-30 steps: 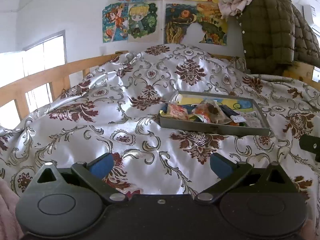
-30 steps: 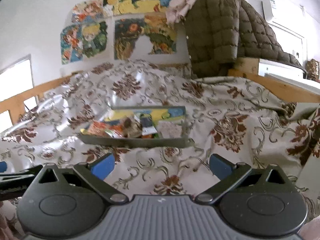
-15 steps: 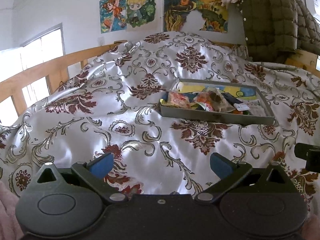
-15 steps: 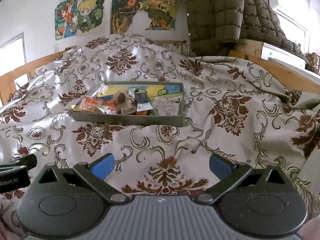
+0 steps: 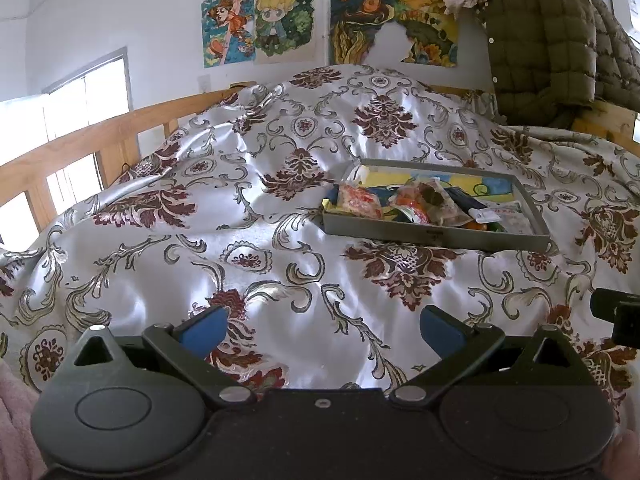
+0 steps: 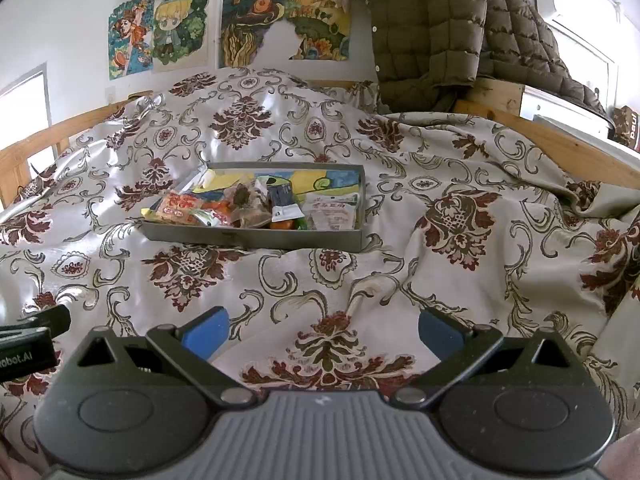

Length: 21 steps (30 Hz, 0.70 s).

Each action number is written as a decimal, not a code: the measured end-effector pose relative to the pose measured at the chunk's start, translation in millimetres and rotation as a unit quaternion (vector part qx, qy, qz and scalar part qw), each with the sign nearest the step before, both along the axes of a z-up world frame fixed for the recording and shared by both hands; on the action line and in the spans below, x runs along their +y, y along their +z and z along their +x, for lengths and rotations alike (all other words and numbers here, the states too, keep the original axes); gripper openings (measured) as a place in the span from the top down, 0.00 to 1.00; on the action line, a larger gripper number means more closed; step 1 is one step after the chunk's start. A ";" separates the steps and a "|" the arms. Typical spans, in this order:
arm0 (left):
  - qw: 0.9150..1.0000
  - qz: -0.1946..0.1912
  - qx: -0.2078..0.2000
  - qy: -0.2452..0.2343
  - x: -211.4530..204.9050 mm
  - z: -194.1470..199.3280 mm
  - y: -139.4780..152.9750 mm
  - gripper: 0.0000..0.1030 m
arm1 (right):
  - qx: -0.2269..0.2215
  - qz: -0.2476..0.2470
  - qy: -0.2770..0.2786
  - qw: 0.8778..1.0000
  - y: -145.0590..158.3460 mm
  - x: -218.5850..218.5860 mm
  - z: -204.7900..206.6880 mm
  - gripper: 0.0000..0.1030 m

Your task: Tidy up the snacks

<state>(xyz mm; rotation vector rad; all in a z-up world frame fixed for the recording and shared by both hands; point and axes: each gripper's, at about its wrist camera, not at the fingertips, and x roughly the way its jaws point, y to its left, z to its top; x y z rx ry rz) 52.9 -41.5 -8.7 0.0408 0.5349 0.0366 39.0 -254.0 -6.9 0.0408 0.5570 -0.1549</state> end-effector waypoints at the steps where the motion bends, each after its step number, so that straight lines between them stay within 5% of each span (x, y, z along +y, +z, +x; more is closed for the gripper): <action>1: 1.000 0.000 0.000 0.000 0.3 -0.2 0.2 0.01 | 0.000 0.000 0.000 1.000 0.0 0.0 0.1 0.00; 21: 1.000 0.001 0.000 0.000 -1.0 0.1 -0.8 0.01 | 0.001 0.000 0.000 1.000 0.0 0.0 0.5 0.00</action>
